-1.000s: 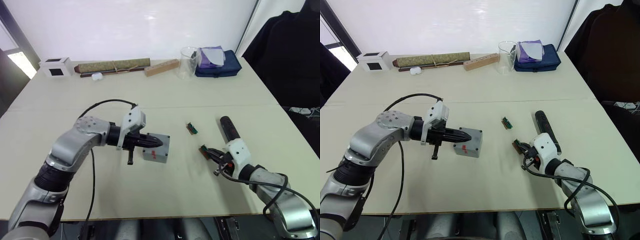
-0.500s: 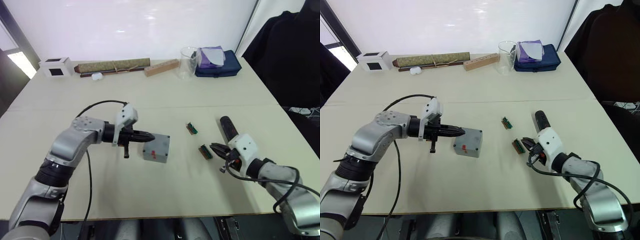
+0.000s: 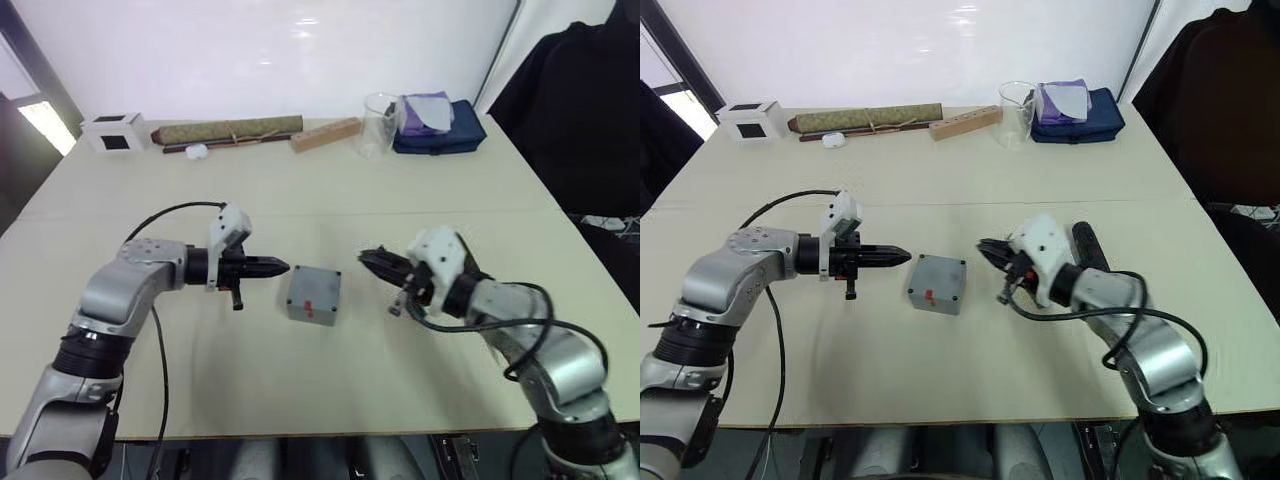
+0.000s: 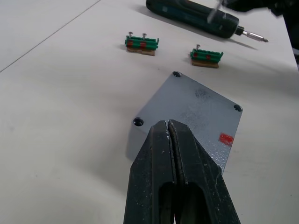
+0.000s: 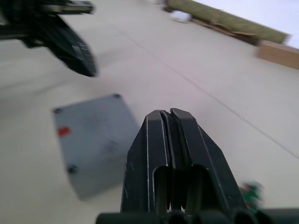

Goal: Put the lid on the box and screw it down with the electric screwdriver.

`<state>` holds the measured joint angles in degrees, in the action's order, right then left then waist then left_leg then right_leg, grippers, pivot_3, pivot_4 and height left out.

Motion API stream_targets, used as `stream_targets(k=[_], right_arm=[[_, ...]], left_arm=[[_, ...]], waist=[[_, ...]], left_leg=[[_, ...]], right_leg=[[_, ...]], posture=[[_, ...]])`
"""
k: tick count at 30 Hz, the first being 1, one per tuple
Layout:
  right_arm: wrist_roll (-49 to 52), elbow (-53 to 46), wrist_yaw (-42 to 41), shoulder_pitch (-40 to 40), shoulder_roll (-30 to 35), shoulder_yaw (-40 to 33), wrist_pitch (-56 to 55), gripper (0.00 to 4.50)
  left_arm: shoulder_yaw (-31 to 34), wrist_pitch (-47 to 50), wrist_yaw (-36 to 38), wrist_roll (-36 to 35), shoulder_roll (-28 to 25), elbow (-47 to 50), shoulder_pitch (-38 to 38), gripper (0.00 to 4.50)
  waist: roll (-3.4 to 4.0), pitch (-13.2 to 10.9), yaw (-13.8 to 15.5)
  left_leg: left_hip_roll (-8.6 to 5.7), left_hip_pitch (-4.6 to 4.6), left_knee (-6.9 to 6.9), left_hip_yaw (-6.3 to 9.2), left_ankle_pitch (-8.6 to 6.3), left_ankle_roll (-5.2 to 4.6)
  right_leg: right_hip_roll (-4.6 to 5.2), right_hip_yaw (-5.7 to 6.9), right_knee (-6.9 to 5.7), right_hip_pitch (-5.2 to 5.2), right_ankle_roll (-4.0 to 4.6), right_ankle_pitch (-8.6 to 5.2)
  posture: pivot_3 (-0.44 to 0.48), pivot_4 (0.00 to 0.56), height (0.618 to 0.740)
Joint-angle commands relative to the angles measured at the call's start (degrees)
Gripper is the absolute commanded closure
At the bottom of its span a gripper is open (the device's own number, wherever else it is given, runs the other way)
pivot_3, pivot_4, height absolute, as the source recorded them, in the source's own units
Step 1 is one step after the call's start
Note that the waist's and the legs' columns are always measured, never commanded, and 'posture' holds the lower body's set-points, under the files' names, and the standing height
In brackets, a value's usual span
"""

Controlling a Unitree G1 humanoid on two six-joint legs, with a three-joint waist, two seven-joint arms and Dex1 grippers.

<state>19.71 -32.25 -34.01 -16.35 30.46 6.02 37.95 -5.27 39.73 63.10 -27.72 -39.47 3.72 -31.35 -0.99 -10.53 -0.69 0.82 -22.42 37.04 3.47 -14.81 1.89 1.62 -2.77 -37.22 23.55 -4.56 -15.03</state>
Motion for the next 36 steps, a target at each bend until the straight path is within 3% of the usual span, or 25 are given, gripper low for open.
stream_targets(k=[1,9,36], right_arm=[[-4.9,2.59,0.34,-1.8,0.27,3.67,-4.59,4.45],[-8.23,6.69,-1.45,-2.73,-0.16,6.97,-8.55,4.45],[-9.39,9.44,-2.59,-3.48,-2.89,7.07,-8.14,4.45]], left_arm=[[1.53,0.74,-1.46,-1.31,0.38,4.15,0.15,4.5],[1.62,2.29,-3.88,-2.04,0.85,8.26,2.34,4.5],[0.35,2.25,-4.92,-1.62,0.96,8.07,2.19,4.5]], waist=[[-0.01,0.0,-0.06],[0.0,-0.01,-0.42],[0.0,-0.01,-0.35]], left_leg=[[-0.02,-0.01,0.01,-0.01,0.0,0.0],[0.03,0.01,-0.02,0.0,0.0,0.0],[0.02,0.02,-0.02,-0.01,0.0,0.0]], right_leg=[[0.03,0.0,0.0,0.0,0.0,0.0],[-0.07,-0.02,-0.04,0.04,-0.01,0.01],[-0.05,-0.02,-0.05,0.04,-0.02,0.02]], posture=[[0.0,0.15,0.74],[0.0,0.15,0.74],[0.0,0.15,0.74]])
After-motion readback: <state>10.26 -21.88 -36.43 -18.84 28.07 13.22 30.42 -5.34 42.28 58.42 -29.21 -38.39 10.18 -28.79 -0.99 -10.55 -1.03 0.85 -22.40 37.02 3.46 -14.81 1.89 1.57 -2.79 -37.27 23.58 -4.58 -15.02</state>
